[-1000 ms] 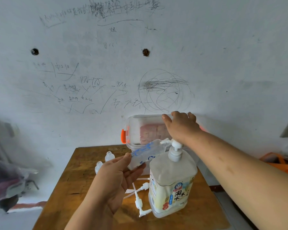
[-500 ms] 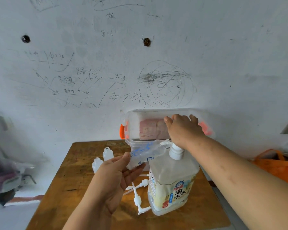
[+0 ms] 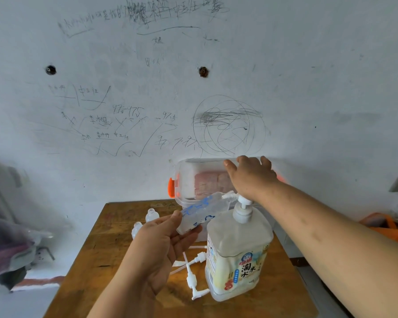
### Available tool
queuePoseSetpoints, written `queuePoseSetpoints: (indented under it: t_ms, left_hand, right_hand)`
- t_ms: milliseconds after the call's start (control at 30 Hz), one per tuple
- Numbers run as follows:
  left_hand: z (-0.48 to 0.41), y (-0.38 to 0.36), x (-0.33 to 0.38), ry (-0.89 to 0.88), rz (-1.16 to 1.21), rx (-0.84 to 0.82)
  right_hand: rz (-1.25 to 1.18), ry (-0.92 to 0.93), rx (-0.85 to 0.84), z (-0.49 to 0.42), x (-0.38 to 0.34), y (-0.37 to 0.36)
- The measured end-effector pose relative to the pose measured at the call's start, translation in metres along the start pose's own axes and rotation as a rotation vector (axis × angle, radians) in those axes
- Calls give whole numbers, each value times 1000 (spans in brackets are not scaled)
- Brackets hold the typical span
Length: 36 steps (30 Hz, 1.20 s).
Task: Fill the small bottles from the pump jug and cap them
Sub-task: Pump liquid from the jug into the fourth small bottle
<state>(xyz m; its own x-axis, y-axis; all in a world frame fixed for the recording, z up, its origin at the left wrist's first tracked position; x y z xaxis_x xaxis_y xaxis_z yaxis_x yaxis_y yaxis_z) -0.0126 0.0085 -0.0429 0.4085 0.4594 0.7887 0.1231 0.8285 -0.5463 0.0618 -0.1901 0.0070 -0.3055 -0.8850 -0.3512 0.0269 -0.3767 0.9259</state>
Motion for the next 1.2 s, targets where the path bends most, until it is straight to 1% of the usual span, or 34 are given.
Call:
queuePoseSetpoints:
  t_ms: [233,433,533,733,867,967,1100,1200]
  left_hand:
    - [-7,4,-6,22,13,-4]
    - [-11,8,-11,60,28,17]
    - [-9,7,-12,59,31,26]
    - [1,1,-5,19,5,13]
    - [0,0,-1,-6,-16,-8]
    - [-2,1,-1,-6,-16,-2]
    - [-6,2,-5,8,-4,-9]
    - [-9,4,-7,25,8,6]
  right_hand:
    - [161,-25,-43,-12,4,-8]
    - [98,-60,-48,-8,7,-20]
    - [103,-43,-33,-3,7,-22]
    - [-14,6,0,3,1,-2]
    - [43,49,34,1,-3,1]
    - [46,33,8,-4,0,-4]
    - [149,-8,-70,-14,5,-10]
    - [161,-7,-56,-10,3,-11]
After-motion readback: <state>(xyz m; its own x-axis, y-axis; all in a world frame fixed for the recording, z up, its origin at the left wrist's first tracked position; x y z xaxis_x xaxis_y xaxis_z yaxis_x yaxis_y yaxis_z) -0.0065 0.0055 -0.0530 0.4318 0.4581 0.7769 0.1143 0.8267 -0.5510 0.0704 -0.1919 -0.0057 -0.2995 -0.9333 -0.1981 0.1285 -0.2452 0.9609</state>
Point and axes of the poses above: each hand's wrist, its own z-axis away from the middle knuckle, its own y-axis out of the back of the hand, x = y × z, the point moved 2 cm from there along -z, towards the middle knuckle, and after that the axes turned 11 degrees about -x, right-handed, at the moved point
